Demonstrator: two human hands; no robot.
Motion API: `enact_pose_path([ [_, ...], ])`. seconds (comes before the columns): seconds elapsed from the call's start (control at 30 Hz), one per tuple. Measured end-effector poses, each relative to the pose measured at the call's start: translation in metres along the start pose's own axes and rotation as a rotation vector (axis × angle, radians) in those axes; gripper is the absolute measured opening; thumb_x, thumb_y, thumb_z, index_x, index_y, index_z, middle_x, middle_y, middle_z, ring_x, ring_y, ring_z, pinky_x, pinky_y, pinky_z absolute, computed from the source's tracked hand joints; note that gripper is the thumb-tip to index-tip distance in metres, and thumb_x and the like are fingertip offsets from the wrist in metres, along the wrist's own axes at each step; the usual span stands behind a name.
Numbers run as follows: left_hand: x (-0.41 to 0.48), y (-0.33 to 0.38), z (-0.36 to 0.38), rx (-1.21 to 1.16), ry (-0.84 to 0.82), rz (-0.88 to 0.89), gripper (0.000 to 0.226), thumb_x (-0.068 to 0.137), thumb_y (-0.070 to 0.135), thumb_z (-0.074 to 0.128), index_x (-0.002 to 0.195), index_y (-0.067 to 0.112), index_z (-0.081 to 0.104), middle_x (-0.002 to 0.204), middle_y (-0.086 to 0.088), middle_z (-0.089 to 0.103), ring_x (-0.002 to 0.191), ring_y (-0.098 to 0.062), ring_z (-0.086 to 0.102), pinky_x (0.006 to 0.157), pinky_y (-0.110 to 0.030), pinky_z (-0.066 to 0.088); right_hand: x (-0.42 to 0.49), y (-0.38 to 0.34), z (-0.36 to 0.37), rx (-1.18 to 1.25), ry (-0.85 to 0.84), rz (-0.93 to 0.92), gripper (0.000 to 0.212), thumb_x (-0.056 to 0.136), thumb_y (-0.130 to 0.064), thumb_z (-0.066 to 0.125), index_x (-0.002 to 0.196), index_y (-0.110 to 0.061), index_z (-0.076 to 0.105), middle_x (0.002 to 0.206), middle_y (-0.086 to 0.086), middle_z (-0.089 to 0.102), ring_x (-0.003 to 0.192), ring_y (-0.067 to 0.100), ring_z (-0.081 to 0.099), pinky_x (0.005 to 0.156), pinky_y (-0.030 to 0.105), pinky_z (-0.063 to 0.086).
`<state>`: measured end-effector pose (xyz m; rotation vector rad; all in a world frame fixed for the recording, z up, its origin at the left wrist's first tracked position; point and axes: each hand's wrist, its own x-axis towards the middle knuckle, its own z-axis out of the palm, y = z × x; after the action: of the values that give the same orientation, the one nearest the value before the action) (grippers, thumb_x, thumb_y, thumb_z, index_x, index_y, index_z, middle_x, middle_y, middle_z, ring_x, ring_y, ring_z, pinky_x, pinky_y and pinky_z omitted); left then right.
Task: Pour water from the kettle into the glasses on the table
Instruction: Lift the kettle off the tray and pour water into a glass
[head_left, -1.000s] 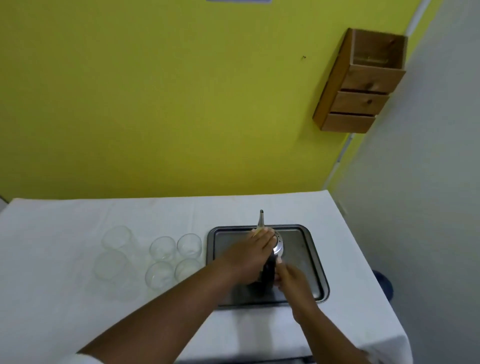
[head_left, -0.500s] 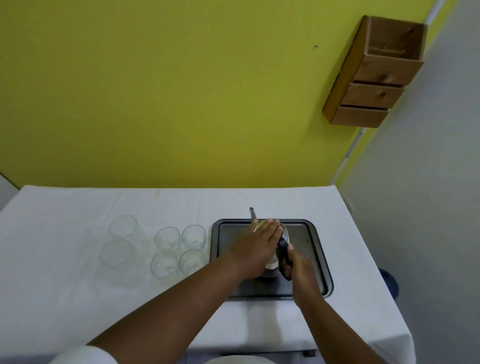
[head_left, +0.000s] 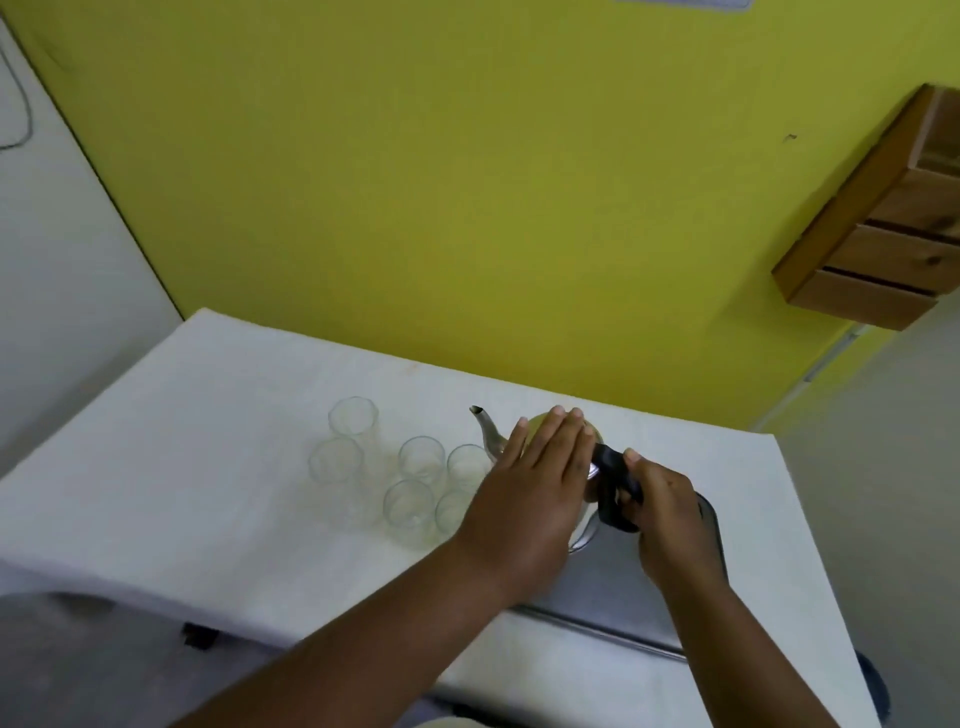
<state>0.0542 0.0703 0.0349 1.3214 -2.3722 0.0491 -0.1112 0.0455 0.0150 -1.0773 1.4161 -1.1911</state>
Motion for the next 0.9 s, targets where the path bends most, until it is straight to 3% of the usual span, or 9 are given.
enact_pose_path([
  [0.17, -0.023, -0.025, -0.031, 0.013, 0.068, -0.107, 0.072, 0.076, 0.018, 0.02, 0.145, -0.002, 0.026, 0.154, -0.02, 0.025, 0.144, -0.034, 0.016, 0.115, -0.052, 0.016, 0.007, -0.019, 0.044, -0.014, -0.105, -0.017, 0.053, 0.096, -0.026, 0.053, 0.082, 0.025, 0.059, 0.059, 0.016, 0.049, 0.038, 0.008, 0.039, 0.043, 0.018, 0.03],
  [0.27, -0.035, -0.041, -0.039, 0.038, 0.065, -0.172, 0.071, 0.076, 0.014, 0.036, 0.144, -0.001, 0.027, 0.154, -0.019, 0.026, 0.144, -0.034, 0.017, 0.114, -0.053, 0.018, 0.007, -0.025, 0.071, -0.056, -0.16, -0.03, 0.053, 0.089, -0.034, 0.055, 0.07, 0.015, 0.061, 0.047, 0.003, 0.046, 0.04, 0.01, 0.033, 0.049, 0.023, 0.025],
  [0.33, -0.042, -0.051, -0.041, 0.049, 0.064, -0.208, 0.07, 0.076, 0.011, 0.043, 0.144, -0.001, 0.028, 0.153, -0.019, 0.028, 0.143, -0.034, 0.018, 0.114, -0.053, 0.02, 0.005, -0.027, 0.086, -0.083, -0.17, -0.017, 0.049, 0.084, -0.039, 0.056, 0.066, 0.007, 0.062, 0.05, 0.005, 0.045, 0.047, 0.016, 0.036, 0.054, 0.026, 0.026],
  [0.43, -0.052, -0.063, -0.043, 0.046, 0.052, -0.239, 0.068, 0.078, 0.012, 0.039, 0.144, -0.001, 0.026, 0.153, -0.019, 0.028, 0.143, -0.034, 0.018, 0.114, -0.053, 0.02, 0.003, -0.027, 0.101, -0.123, -0.187, -0.031, 0.058, 0.087, -0.038, 0.059, 0.072, 0.017, 0.056, 0.06, 0.014, 0.043, 0.059, 0.019, 0.038, 0.059, 0.032, 0.028],
  [0.5, -0.058, -0.069, -0.043, 0.024, 0.035, -0.252, 0.069, 0.078, 0.012, 0.04, 0.144, -0.002, 0.025, 0.154, -0.02, 0.026, 0.144, -0.035, 0.017, 0.114, -0.053, 0.019, 0.005, -0.025, 0.106, -0.185, -0.192, -0.042, 0.057, 0.092, -0.034, 0.059, 0.076, 0.021, 0.056, 0.06, 0.015, 0.044, 0.058, 0.02, 0.039, 0.058, 0.031, 0.028],
  [0.57, -0.062, -0.072, -0.041, 0.003, 0.025, -0.265, 0.069, 0.078, 0.013, 0.036, 0.145, -0.002, 0.024, 0.154, -0.02, 0.026, 0.144, -0.035, 0.017, 0.114, -0.055, 0.02, 0.005, -0.025, 0.109, -0.235, -0.201, -0.055, 0.062, 0.086, -0.042, 0.059, 0.074, 0.019, 0.057, 0.059, 0.016, 0.047, 0.057, 0.02, 0.041, 0.059, 0.032, 0.03],
  [0.77, -0.067, -0.076, -0.038, -0.013, 0.011, -0.259, 0.079, 0.077, 0.009, 0.059, 0.145, -0.003, 0.021, 0.154, -0.022, 0.025, 0.143, -0.036, 0.017, 0.113, -0.055, 0.022, 0.005, -0.029, 0.107, -0.368, -0.23, -0.111, 0.056, 0.095, -0.036, 0.055, 0.066, 0.009, 0.071, 0.051, 0.023, 0.055, 0.048, 0.019, 0.042, 0.056, 0.029, 0.032],
  [0.9, -0.066, -0.075, -0.038, -0.032, 0.018, -0.259, 0.078, 0.079, 0.007, 0.057, 0.147, -0.003, 0.019, 0.155, -0.021, 0.022, 0.144, -0.035, 0.015, 0.113, -0.054, 0.02, 0.007, -0.036, 0.105, -0.419, -0.223, -0.117, 0.06, 0.088, -0.046, 0.054, 0.06, 0.005, 0.068, 0.047, 0.01, 0.052, 0.046, 0.019, 0.038, 0.058, 0.031, 0.032],
])
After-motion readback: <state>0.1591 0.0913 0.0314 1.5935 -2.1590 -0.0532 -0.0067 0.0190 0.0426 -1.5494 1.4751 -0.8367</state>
